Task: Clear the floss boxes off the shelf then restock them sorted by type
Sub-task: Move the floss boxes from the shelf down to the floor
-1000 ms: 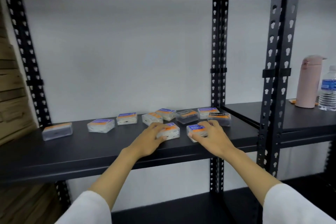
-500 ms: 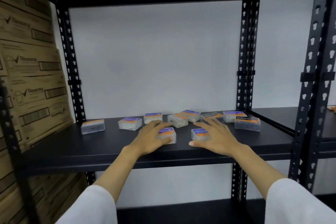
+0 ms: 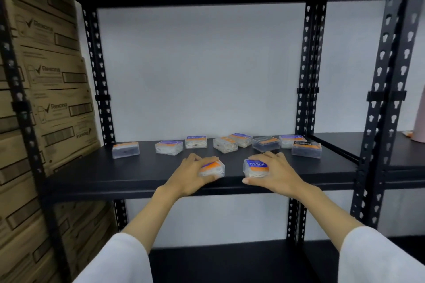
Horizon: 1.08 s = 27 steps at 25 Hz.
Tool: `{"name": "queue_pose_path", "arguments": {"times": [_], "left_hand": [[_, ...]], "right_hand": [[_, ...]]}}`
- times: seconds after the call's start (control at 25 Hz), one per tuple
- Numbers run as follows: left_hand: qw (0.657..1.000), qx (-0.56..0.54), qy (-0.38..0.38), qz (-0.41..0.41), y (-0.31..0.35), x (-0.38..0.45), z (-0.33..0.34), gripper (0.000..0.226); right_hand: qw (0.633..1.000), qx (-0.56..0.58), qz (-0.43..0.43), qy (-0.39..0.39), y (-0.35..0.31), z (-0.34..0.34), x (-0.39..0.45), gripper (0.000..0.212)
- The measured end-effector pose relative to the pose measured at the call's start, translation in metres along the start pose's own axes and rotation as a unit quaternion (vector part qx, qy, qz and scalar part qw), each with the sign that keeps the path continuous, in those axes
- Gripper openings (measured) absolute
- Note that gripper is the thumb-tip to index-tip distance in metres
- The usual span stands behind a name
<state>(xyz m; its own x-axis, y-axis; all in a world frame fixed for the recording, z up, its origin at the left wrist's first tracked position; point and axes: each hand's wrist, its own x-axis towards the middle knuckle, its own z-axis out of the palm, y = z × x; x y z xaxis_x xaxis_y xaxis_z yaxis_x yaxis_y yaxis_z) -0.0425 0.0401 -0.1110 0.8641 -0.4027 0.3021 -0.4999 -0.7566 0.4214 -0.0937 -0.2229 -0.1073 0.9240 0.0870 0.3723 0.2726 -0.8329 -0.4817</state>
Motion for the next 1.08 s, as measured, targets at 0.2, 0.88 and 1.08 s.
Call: {"name": "queue_pose_path", "arguments": {"times": [0.2,0.88,1.08], "left_hand": [[0.997,-0.057,0.045,0.031,0.013,-0.072,0.019,0.057],[0.951,-0.142,-0.207,-0.182,-0.092,-0.18,0.364,0.065],[0.931,-0.154,-0.263,-0.202,-0.115,-0.189,0.446,0.065]], "right_hand": [[1.0,0.016,-0.021,0.01,-0.006,0.006,-0.073,0.073],[0.96,0.021,0.192,-0.201,0.202,0.263,-0.221,0.083],[0.945,-0.005,0.238,-0.225,0.257,0.332,-0.245,0.081]]}}
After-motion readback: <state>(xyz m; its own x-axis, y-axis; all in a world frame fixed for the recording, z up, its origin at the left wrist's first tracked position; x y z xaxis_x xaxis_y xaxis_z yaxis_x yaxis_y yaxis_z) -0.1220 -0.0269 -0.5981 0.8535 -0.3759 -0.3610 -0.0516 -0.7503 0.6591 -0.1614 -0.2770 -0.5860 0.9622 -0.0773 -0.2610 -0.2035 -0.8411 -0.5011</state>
